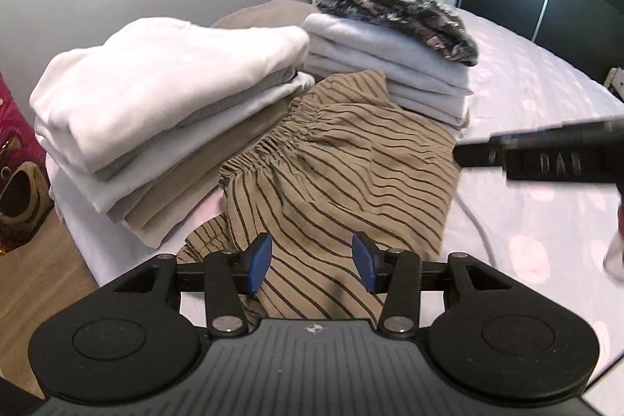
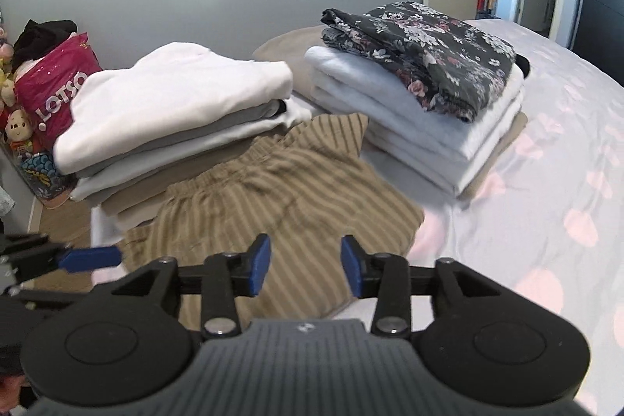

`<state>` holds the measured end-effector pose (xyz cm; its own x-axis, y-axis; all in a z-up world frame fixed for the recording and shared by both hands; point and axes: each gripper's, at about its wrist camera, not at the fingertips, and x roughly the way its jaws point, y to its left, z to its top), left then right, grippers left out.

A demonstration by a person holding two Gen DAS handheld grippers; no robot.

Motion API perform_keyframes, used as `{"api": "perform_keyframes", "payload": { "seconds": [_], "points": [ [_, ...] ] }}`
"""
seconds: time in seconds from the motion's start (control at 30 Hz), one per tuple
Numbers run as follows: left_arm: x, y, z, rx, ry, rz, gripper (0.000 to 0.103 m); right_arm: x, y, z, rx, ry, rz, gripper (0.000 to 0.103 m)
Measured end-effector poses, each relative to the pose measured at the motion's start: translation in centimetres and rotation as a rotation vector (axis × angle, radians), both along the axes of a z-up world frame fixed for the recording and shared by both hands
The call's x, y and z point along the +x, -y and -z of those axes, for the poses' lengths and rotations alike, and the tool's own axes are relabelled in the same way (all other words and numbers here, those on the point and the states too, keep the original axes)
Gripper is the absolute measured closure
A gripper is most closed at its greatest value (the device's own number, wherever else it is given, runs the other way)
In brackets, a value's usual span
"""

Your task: Fold clothes

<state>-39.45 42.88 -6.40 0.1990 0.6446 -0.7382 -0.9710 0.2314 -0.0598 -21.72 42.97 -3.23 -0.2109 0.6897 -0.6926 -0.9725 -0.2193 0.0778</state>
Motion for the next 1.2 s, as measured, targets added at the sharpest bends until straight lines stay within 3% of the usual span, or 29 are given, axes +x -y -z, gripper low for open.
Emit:
{"api": "perform_keyframes", "payload": {
  "seconds": [0.13, 0.27, 0.43, 0.7, 0.77, 1.07, 1.2],
  "points": [
    [-0.4, 1.5, -0.4, 0.014, 0.014, 0.027, 0.047, -1.0, 3.7, -0.1, 0.013, 0.001, 0.067, 0.050],
    [-0.6, 3.0, 0.3, 0.003, 0.006, 0.063, 0.046, -1.5, 7.2, 0.0, 0.036, -0.023, 0.146, 0.043],
    [-0.9, 5.1, 0.5, 0.074, -0.049, 0.062, 0.036, -2.2, 10.8, 0.9, 0.047, -0.035, 0.233, 0.035],
    [-0.5, 6.9, 0.9, 0.121, -0.115, 0.075, 0.034, -3.6, 15.1, 1.5, 0.091, -0.032, 0.301, 0.027],
    [-0.5, 7.1, 1.0, 0.123, -0.114, 0.082, 0.030, -3.7, 15.8, 1.7, 0.093, -0.035, 0.312, 0.027],
    [-0.3, 7.7, 1.7, 0.098, -0.110, 0.115, 0.030, -3.6, 17.9, 2.6, 0.076, -0.046, 0.348, 0.023],
    [0.4, 8.0, 2.0, 0.109, -0.153, 0.124, 0.029, -3.6, 18.2, 2.8, 0.066, -0.053, 0.346, 0.023]
  ]
}}
